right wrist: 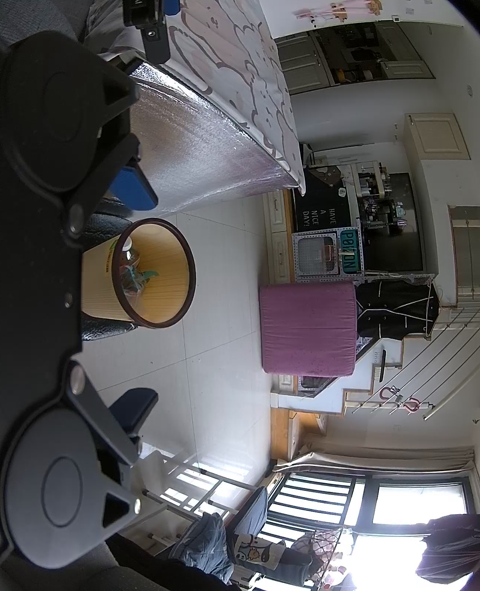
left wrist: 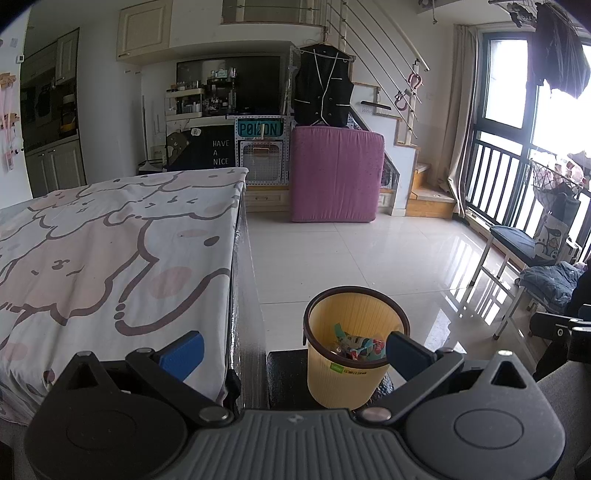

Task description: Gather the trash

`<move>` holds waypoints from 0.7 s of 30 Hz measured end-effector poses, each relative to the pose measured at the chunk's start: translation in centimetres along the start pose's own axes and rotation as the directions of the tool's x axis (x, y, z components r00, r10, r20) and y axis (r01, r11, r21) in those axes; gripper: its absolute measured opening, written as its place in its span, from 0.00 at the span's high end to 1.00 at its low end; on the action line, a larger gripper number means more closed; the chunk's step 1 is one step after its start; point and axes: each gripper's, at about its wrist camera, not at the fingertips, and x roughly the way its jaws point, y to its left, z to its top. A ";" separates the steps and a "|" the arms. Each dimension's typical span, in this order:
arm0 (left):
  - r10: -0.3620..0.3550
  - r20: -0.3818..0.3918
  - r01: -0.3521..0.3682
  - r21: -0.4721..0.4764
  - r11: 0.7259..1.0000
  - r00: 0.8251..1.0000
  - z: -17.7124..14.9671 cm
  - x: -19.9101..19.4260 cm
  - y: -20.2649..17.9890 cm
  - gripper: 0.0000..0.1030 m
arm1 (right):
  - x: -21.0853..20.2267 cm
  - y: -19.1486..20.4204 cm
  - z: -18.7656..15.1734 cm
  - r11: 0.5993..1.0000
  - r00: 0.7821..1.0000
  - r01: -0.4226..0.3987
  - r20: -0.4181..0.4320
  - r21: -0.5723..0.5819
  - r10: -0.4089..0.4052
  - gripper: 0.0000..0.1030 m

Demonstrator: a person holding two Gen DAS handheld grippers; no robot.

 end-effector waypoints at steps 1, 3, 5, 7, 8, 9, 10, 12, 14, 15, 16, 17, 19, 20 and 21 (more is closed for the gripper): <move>0.000 0.000 0.000 0.001 1.000 1.000 0.0 0.0 0.0 0.00 | 0.0 0.0 0.0 1.000 1.000 0.001 0.000 0.000 -0.001 0.00; 0.000 0.000 0.000 0.001 1.000 1.000 0.0 0.0 0.0 0.00 | 0.0 -0.2 0.0 1.000 1.000 0.002 -0.001 -0.002 -0.002 0.00; 0.000 0.000 0.000 0.001 1.000 1.000 0.0 0.0 0.0 0.00 | 0.0 -0.2 0.0 1.000 1.000 0.001 -0.001 -0.002 -0.001 0.00; 0.000 0.000 0.000 0.001 1.000 1.000 0.0 0.0 0.0 0.00 | 0.0 -0.2 0.0 1.000 1.000 0.002 -0.002 -0.002 -0.002 0.00; 0.001 0.001 -0.001 0.002 1.000 1.000 0.0 0.0 0.0 0.00 | 0.0 -0.3 0.0 1.000 1.000 0.002 -0.002 -0.002 -0.002 0.00; 0.001 0.001 -0.001 0.002 1.000 1.000 0.0 0.0 -0.1 0.00 | 0.0 -0.2 0.0 1.000 1.000 0.002 -0.002 -0.002 -0.002 0.00; 0.000 0.001 0.000 0.002 1.000 1.000 0.0 0.0 -0.1 0.00 | 0.0 -0.3 0.0 1.000 1.000 0.002 -0.002 -0.003 -0.002 0.00; 0.002 0.001 -0.002 0.003 1.000 1.000 0.0 0.0 -0.1 0.00 | 0.0 -0.3 0.0 1.000 1.000 0.002 -0.002 -0.003 -0.002 0.00; 0.001 0.001 -0.001 0.004 1.000 1.000 0.0 0.0 0.0 0.00 | 0.0 -0.2 0.0 1.000 1.000 0.002 -0.001 -0.003 -0.002 0.00; 0.000 0.001 0.000 0.004 1.000 1.000 0.0 0.0 0.0 0.00 | 0.0 -0.2 0.0 1.000 1.000 0.002 -0.002 -0.003 -0.002 0.00; 0.001 0.001 -0.001 0.004 1.000 1.000 0.0 -0.1 0.0 0.00 | 0.0 -0.3 0.0 1.000 1.000 0.002 -0.002 -0.003 -0.002 0.00; 0.000 0.001 0.000 0.004 1.000 1.000 0.0 -0.1 0.0 0.00 | 0.0 -0.2 0.0 1.000 1.000 0.002 -0.002 -0.003 -0.002 0.00; -0.005 0.001 0.005 0.004 1.000 1.000 0.0 -0.1 0.0 0.00 | 0.0 -0.2 0.0 1.000 1.000 0.002 -0.002 -0.003 -0.002 0.00; -0.006 0.002 0.006 0.005 1.000 1.000 0.0 -0.1 0.0 0.00 | 0.0 -0.2 0.0 1.000 1.000 0.002 -0.002 -0.003 -0.002 0.00; -0.004 0.002 0.004 0.006 1.000 1.000 0.0 -0.1 0.0 0.00 | 0.0 -0.3 0.0 1.000 1.000 0.002 -0.002 -0.003 -0.002 0.00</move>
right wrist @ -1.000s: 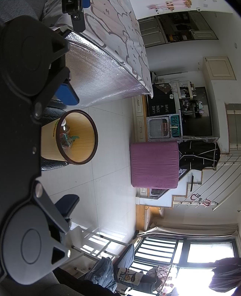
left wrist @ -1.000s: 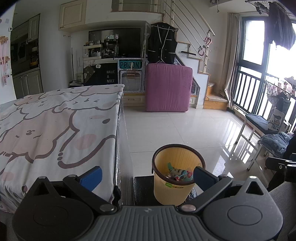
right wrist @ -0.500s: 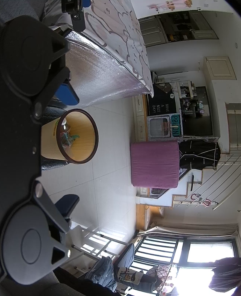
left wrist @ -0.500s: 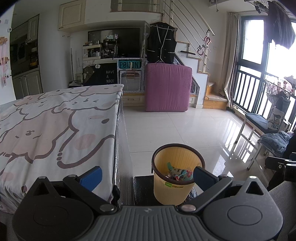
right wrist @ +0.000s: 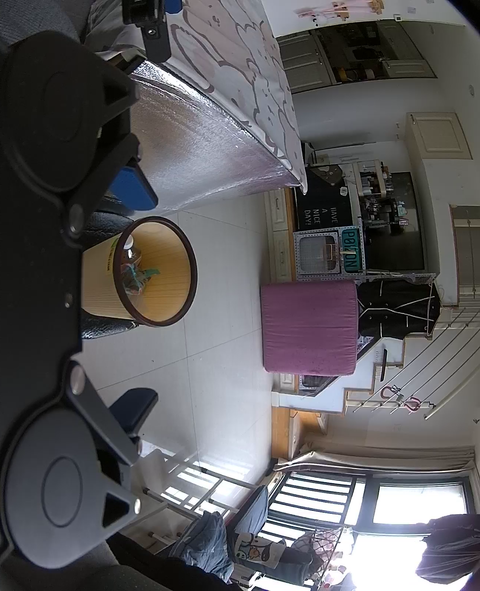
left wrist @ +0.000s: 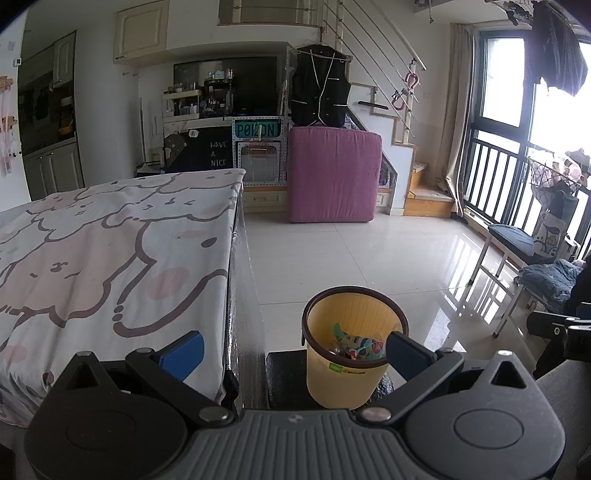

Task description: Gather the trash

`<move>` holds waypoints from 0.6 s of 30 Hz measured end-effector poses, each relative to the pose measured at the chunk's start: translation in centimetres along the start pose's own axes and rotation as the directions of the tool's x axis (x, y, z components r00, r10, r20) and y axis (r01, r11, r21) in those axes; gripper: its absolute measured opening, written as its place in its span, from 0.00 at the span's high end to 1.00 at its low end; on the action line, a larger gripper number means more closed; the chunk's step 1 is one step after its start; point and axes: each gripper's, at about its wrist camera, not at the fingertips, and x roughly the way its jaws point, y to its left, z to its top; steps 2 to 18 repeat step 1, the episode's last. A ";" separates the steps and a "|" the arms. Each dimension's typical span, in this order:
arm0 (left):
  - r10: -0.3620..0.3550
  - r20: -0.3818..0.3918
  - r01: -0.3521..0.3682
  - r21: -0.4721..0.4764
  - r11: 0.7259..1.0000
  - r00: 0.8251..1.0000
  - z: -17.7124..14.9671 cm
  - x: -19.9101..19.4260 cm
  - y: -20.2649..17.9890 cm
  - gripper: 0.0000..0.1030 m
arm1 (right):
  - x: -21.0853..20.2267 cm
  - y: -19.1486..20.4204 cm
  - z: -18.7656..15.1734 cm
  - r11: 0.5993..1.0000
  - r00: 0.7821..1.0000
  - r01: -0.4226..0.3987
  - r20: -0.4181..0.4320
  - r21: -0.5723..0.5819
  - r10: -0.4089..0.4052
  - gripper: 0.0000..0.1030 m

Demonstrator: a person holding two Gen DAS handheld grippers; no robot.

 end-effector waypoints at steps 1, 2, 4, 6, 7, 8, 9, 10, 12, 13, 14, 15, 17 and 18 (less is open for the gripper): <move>-0.001 0.001 0.001 0.001 1.000 1.000 0.0 0.0 0.1 0.00 | 0.0 0.0 0.0 1.000 1.000 0.001 0.000 0.000 -0.001 0.00; -0.001 0.001 0.001 0.001 1.000 1.000 0.0 0.0 0.1 0.00 | 0.0 0.0 0.0 1.000 1.000 0.001 0.000 0.000 -0.001 0.00; -0.001 0.001 0.001 0.001 1.000 1.000 0.0 0.0 0.1 0.00 | 0.0 0.0 0.0 1.000 1.000 0.001 0.000 0.000 -0.001 0.00; -0.001 0.001 0.001 0.001 1.000 1.000 0.0 0.0 0.1 0.00 | 0.0 0.0 0.0 1.000 1.000 0.001 0.000 0.000 -0.001 0.00; -0.001 0.001 0.001 0.001 1.000 1.000 0.0 0.0 0.1 0.00 | 0.0 0.0 0.0 1.000 1.000 0.001 0.000 0.000 -0.001 0.00; -0.001 0.001 0.001 0.001 1.000 1.000 0.0 0.0 0.1 0.00 | 0.0 0.0 0.0 1.000 1.000 0.001 0.000 0.000 -0.001 0.00; -0.001 0.001 0.001 0.001 1.000 1.000 0.0 0.0 0.1 0.00 | 0.0 0.0 0.0 1.000 1.000 0.001 0.000 0.000 -0.001 0.00; -0.001 0.001 0.001 0.001 1.000 1.000 0.0 0.0 0.1 0.00 | 0.0 0.0 0.0 1.000 1.000 0.001 0.000 0.000 -0.001 0.00; -0.001 0.001 0.001 0.001 1.000 1.000 0.0 0.0 0.1 0.00 | 0.0 0.0 0.0 1.000 1.000 0.001 0.000 0.000 -0.001 0.00; -0.001 0.001 0.001 0.001 1.000 1.000 0.0 0.0 0.1 0.00 | 0.0 0.0 0.0 1.000 1.000 0.001 0.000 0.000 -0.001 0.00; -0.001 0.001 0.001 0.001 1.000 1.000 0.0 0.0 0.1 0.00 | 0.0 0.0 0.0 1.000 1.000 0.001 0.000 0.000 -0.001 0.00; -0.001 0.001 0.001 0.001 1.000 1.000 0.0 0.0 0.1 0.00 | 0.0 0.0 0.0 1.000 1.000 0.001 0.000 0.000 -0.001 0.00; -0.001 0.001 0.001 0.001 1.000 1.000 0.0 0.0 0.1 0.00 | 0.0 0.0 0.0 1.000 1.000 0.001 0.000 0.000 -0.001 0.00; -0.001 0.001 0.001 0.001 1.000 1.000 0.0 0.0 0.1 0.00 | 0.0 0.0 0.0 1.000 1.000 0.001 0.000 0.000 -0.001 0.00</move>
